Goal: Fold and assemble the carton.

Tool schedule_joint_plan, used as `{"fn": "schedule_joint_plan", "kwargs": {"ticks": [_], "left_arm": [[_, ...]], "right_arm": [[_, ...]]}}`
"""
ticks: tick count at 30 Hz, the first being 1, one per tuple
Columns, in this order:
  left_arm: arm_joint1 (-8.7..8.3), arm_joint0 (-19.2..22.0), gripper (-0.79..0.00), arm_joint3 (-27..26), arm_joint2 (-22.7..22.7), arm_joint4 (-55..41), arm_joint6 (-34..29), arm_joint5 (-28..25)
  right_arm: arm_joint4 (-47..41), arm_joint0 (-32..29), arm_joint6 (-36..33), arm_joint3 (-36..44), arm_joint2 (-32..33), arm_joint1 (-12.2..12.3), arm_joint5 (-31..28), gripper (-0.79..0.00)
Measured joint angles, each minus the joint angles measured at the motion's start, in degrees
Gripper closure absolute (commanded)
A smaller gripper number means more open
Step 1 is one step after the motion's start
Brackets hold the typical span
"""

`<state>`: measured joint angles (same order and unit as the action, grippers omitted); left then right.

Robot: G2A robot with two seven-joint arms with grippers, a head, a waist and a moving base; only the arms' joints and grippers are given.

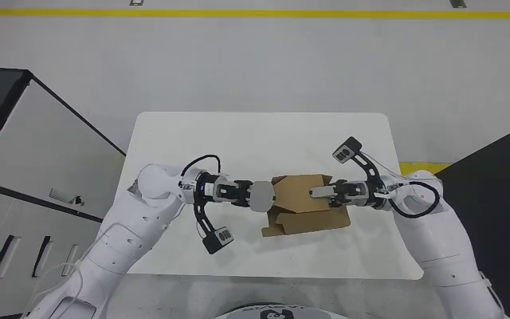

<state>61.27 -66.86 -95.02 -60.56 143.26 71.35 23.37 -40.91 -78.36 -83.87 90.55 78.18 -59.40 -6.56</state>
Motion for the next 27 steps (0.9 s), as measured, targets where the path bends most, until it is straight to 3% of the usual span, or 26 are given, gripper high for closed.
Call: {"fn": "schedule_joint_plan", "kwargs": {"ticks": [11,19,27], "left_arm": [[-1.12,-2.5,-0.785,-1.0,-5.3,0.5,-2.6,0.5],[-1.12,-2.6,-0.785,-1.1,-5.3,0.6,-2.9,0.3],[-1.39,-3.6,-0.785,-2.2,-6.0,2.2,-7.3,-3.4]], "right_arm": [[-10.3,-0.2,-0.2,-4.5,2.6,-0.1,-2.3,0.0],[-9.3,-0.4,0.9,-3.9,2.6,-0.1,-2.5,0.0],[-6.4,-0.7,2.5,-1.1,3.3,-0.1,-7.0,0.0]]}}
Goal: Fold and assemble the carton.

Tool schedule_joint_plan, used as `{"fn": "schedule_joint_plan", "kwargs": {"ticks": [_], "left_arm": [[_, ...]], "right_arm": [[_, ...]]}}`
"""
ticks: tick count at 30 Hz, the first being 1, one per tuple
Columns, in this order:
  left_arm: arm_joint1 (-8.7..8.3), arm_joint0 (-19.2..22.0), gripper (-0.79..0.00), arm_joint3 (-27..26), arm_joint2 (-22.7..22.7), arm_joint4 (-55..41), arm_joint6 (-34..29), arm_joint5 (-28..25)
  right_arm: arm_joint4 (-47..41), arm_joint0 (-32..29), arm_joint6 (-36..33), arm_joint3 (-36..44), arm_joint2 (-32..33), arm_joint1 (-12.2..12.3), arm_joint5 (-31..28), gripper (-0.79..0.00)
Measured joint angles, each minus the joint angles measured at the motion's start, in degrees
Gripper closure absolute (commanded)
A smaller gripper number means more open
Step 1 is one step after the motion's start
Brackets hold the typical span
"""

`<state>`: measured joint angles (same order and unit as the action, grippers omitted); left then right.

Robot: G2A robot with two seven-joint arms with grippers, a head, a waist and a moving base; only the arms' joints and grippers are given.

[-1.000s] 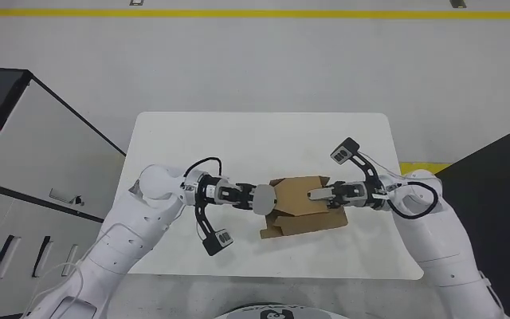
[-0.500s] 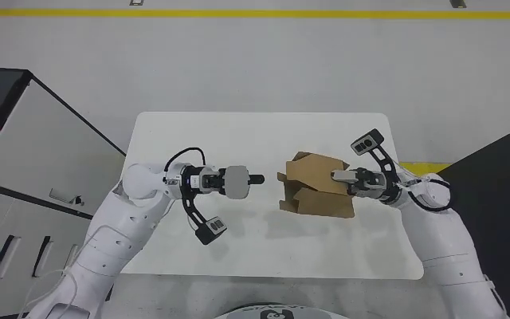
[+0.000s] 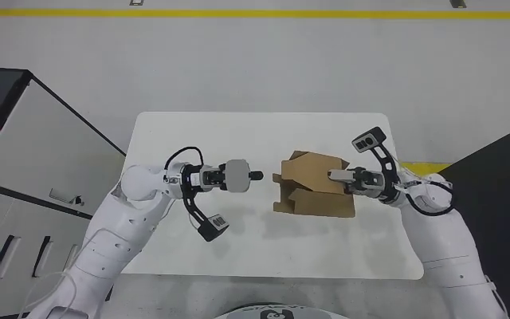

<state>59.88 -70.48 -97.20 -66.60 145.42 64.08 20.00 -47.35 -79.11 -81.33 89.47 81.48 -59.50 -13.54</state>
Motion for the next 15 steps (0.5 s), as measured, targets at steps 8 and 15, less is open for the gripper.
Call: {"fn": "schedule_joint_plan", "kwargs": {"ticks": [8,15], "left_arm": [[-0.14,-0.2,-0.785,0.1,-0.3,1.4,-1.4,-1.4],[-0.16,-0.9,-0.785,0.3,-0.5,0.9,-6.1,-5.6]], "right_arm": [[0.3,0.3,0.5,0.6,0.7,-0.1,-4.6,0.0],[4.4,-0.3,4.1,2.2,0.9,0.0,-5.9,0.0]]}}
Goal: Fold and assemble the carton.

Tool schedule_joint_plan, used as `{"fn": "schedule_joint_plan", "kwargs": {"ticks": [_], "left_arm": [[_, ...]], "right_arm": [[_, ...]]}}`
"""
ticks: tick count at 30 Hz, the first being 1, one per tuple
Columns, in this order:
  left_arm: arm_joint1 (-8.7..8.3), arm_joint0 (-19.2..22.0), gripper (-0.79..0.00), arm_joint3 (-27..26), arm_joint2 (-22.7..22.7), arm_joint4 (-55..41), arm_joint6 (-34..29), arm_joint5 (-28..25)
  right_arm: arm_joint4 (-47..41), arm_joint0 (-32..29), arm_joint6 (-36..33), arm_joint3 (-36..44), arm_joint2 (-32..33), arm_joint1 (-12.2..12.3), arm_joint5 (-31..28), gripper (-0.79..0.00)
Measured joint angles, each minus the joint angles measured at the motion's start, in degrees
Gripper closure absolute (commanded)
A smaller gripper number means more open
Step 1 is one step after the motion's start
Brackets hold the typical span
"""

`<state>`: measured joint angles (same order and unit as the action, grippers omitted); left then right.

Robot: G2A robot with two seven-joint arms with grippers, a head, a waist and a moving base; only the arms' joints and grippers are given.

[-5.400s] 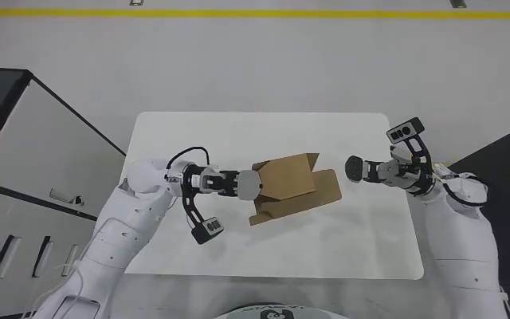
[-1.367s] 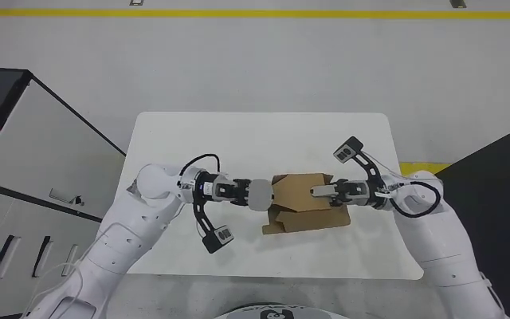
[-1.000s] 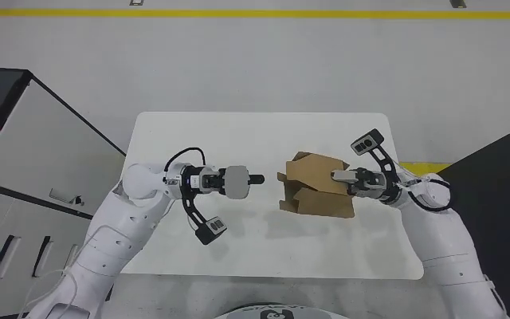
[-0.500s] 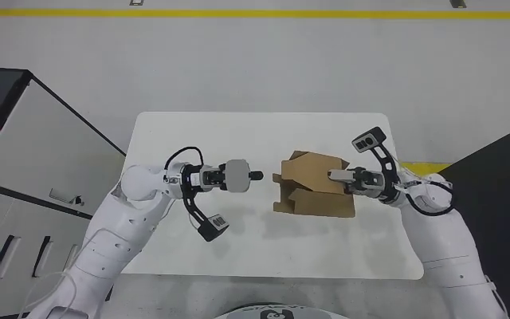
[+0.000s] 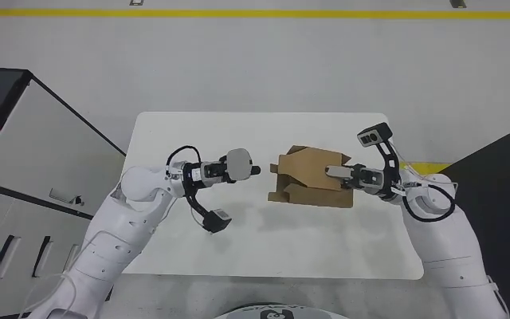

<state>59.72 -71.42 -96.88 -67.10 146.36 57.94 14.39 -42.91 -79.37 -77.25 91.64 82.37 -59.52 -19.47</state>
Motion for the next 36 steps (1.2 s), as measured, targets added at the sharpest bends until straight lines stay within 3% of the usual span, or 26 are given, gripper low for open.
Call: {"fn": "schedule_joint_plan", "kwargs": {"ticks": [8,16,20,26,34,36], "left_arm": [[-0.48,-0.9,-0.785,1.0,-2.1,-6.1,-2.7,-11.7],[-0.44,-1.2,-0.785,1.1,-2.3,-6.7,-3.5,-12.6],[-0.6,-2.0,-0.785,0.7,-4.0,-17.5,-6.6,-24.8],[-0.8,-3.6,-0.785,3.2,-5.5,-27.2,-8.9,-35.0],[-0.66,-3.7,-0.785,3.0,-5.4,-29.3,-9.0,-35.8],[-0.42,-4.4,-0.785,3.1,-5.9,-33.9,-10.5,-36.7]], "right_arm": [[1.7,2.2,1.1,-0.9,-0.2,-0.1,-2.4,0.0],[1.9,2.4,1.1,-1.0,-0.2,-0.1,-2.4,0.0],[4.6,1.7,2.9,0.5,0.3,0.0,-4.9,0.0],[6.5,1.9,1.7,1.4,0.9,0.2,-8.6,0.0],[7.4,2.4,2.1,2.1,0.8,0.2,-9.5,0.0],[9.0,2.1,3.5,3.1,0.6,0.2,-9.4,0.0]]}}
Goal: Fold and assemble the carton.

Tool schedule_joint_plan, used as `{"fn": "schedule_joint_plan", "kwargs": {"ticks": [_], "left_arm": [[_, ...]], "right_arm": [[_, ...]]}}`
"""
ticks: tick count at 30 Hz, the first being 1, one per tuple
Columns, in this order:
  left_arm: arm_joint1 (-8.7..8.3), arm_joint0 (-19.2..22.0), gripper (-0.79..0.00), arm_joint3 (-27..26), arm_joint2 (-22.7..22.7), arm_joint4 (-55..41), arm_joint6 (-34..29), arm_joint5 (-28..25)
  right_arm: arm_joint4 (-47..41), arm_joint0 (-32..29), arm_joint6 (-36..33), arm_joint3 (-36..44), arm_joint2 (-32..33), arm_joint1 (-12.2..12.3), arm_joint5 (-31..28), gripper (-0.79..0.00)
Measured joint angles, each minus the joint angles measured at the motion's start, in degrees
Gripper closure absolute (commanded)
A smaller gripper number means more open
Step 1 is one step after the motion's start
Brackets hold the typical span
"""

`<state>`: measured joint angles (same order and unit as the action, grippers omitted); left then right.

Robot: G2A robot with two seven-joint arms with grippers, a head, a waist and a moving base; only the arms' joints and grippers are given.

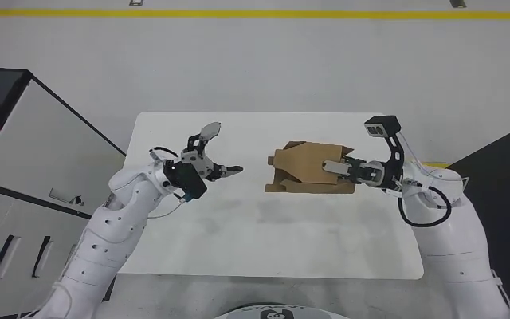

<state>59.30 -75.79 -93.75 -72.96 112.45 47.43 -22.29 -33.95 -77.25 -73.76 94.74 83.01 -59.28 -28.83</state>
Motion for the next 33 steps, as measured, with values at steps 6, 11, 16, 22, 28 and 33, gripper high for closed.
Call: {"fn": "schedule_joint_plan", "kwargs": {"ticks": [6,11,16,22,28,33], "left_arm": [[0.12,-1.1,-0.785,1.2,-2.7,-21.3,-8.6,-13.3],[0.09,-1.1,-0.785,1.1,-2.8,-22.3,-9.6,-13.7],[0.2,-1.2,-0.785,0.3,-2.4,-24.6,-10.5,-14.8],[-0.39,-0.2,-0.785,-0.6,-4.1,-33.7,-24.3,-26.4],[-0.43,-0.1,-0.126,-0.9,-4.2,-33.5,-25.5,-26.3],[-0.34,-0.4,0.0,-2.2,-3.2,-34.6,-27.7,-26.6]], "right_arm": [[1.1,-0.6,0.7,0.0,0.1,0.2,-0.9,0.0],[0.7,-0.7,0.4,-0.6,0.1,0.2,-1.1,0.0],[1.8,-1.2,1.6,-0.3,-0.3,0.2,-0.7,0.0],[4.6,-1.3,2.4,-0.7,-0.4,0.4,-1.0,0.0],[4.9,-1.2,2.3,-0.8,-0.3,0.4,-1.2,0.0],[4.9,-1.2,2.3,-0.8,-0.3,0.4,-1.2,0.0]]}}
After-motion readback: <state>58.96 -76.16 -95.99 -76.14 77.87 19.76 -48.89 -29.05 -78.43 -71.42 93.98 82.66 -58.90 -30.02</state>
